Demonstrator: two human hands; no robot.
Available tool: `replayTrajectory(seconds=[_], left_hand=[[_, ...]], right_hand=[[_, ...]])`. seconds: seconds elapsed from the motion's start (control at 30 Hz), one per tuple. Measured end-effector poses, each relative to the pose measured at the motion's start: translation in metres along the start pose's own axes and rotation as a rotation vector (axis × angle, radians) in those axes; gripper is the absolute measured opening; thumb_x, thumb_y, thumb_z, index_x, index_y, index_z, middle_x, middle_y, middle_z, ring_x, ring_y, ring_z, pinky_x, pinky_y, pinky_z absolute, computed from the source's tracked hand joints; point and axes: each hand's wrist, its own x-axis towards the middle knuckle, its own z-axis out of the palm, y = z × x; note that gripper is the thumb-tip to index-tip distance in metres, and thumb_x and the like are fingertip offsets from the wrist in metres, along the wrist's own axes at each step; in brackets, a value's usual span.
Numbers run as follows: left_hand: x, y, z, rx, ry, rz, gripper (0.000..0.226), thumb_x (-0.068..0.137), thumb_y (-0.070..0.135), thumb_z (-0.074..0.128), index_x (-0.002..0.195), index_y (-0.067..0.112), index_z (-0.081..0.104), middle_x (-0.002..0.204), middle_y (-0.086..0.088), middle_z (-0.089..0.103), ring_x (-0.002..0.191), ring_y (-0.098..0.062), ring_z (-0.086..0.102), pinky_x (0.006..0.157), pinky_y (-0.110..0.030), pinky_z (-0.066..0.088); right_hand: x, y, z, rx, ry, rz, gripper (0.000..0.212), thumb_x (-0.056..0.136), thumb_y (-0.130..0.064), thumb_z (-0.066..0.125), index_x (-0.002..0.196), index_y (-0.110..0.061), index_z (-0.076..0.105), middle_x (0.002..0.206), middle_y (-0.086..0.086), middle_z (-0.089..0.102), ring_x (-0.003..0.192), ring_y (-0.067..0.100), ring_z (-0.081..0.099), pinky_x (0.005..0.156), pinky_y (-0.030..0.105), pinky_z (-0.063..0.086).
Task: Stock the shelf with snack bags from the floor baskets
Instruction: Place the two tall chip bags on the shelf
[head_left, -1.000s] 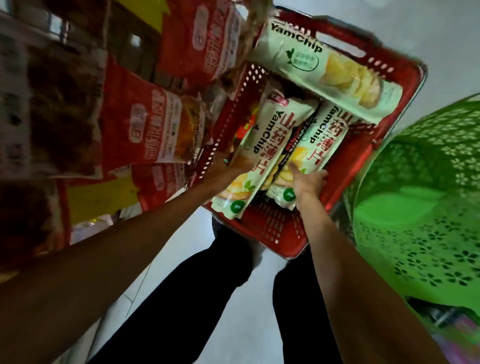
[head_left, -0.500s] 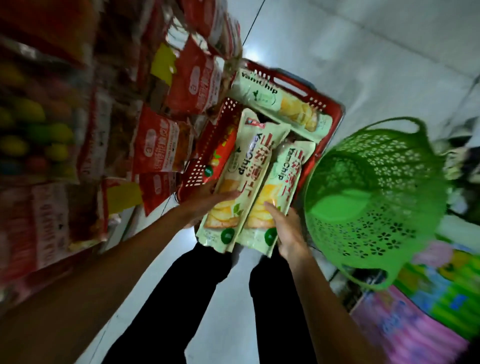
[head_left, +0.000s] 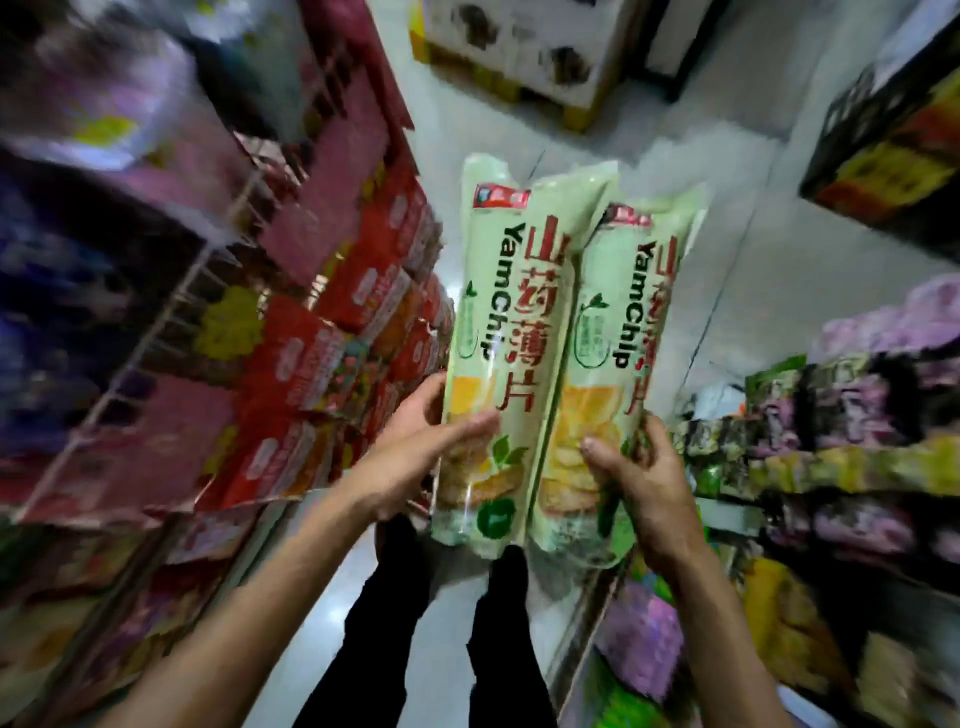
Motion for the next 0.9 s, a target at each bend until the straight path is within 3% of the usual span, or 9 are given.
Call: replayTrajectory(seconds=[0.03,0.17,0.27,0.43,0.57,0.7,0.77,0.83,0.9], left_hand=[[-0.025,0.032,0.006,-0.019,0.005,0.069,0.053,0.079,0.023,0.076,0.127,0.016,0.054,0.1,0.002,0.076,0.081,-0.014,0.074,0.06,-0.026,0.058],[-0.141,0.13,0.012,-0.06,0.057,0.327,0.073,0.063,0.034,0.087,0.127,0.02,0.055,0.123,-0.007,0.07,0.113,-0.031,0.067,0.093,-0.05,0.053],[-0.223,0.168,0.005,-0.062,0.141,0.501,0.079,0.056,0.043,0.091,0.125,0.024,0.058,0.126,-0.006,0.068,0.115,-0.026,0.066,0.09,-0.039,0.057],[-0.4,0.186,-0.055,-0.093,0.528,0.793,0.07,0.047,0.052,0.092,0.11,0.034,0.069,0.115,-0.005,0.074,0.102,-0.021,0.072,0.077,-0.029,0.059],[-0.513,0.165,-0.105,-0.115,0.791,0.907,0.068,0.039,0.06,0.092,0.102,0.043,0.072,0.113,0.0,0.075,0.102,-0.019,0.072,0.08,-0.031,0.06],[-0.655,0.112,-0.154,-0.116,1.074,0.983,0.073,0.036,0.061,0.091,0.103,0.04,0.072,0.115,-0.002,0.074,0.104,-0.021,0.071,0.083,-0.034,0.06],[-0.725,0.079,-0.177,-0.106,1.183,0.969,0.073,0.037,0.062,0.091,0.105,0.041,0.071,0.115,-0.002,0.074,0.106,-0.022,0.071,0.083,-0.035,0.06],[-0.784,0.051,-0.2,-0.098,1.274,0.964,0.073,0.039,0.062,0.09,0.105,0.041,0.07,0.116,-0.002,0.073,0.107,-0.022,0.07,0.083,-0.035,0.06],[-0.835,0.027,-0.224,-0.103,1.357,0.959,0.075,0.039,0.062,0.091,0.107,0.039,0.069,0.115,-0.002,0.074,0.106,-0.02,0.071,0.082,-0.033,0.06]], right_hand=[[-0.021,-0.035,-0.001,-0.021,-0.029,-0.071,0.055,0.068,-0.025,0.084,0.118,-0.022,0.06,0.105,0.004,0.076,0.092,0.022,0.073,0.074,0.032,0.057],[-0.103,-0.147,0.014,0.016,-0.149,-0.286,0.059,0.063,-0.02,0.087,0.116,-0.028,0.062,0.108,0.004,0.075,0.095,0.022,0.073,0.074,0.036,0.06],[-0.156,-0.199,0.041,0.06,-0.259,-0.402,0.074,0.046,-0.048,0.093,0.112,-0.032,0.066,0.111,0.005,0.074,0.099,0.021,0.073,0.076,0.031,0.058],[-0.252,-0.253,0.152,0.048,-0.595,-0.562,0.073,0.025,-0.049,0.097,0.094,-0.04,0.073,0.1,0.004,0.077,0.09,0.019,0.074,0.072,0.029,0.059],[-0.328,-0.247,0.241,0.006,-0.816,-0.648,0.075,0.026,-0.044,0.095,0.097,-0.044,0.072,0.1,0.003,0.077,0.094,0.022,0.073,0.082,0.038,0.057],[-0.434,-0.215,0.352,-0.063,-1.094,-0.618,0.072,0.025,-0.02,0.087,0.095,-0.019,0.071,0.079,-0.004,0.078,0.069,0.006,0.073,0.06,0.015,0.055],[-0.489,-0.19,0.406,-0.118,-1.205,-0.626,0.094,0.013,-0.039,0.096,0.101,-0.02,0.067,0.087,-0.002,0.079,0.08,0.009,0.074,0.068,0.021,0.057],[-0.54,-0.164,0.452,-0.155,-1.29,-0.621,0.106,0.008,-0.062,0.091,0.106,-0.031,0.067,0.098,-0.002,0.077,0.091,0.016,0.073,0.074,0.028,0.058],[-0.588,-0.143,0.495,-0.144,-1.366,-0.593,0.112,0.008,-0.064,0.09,0.113,-0.032,0.064,0.102,-0.005,0.077,0.092,0.016,0.074,0.07,0.025,0.06]])
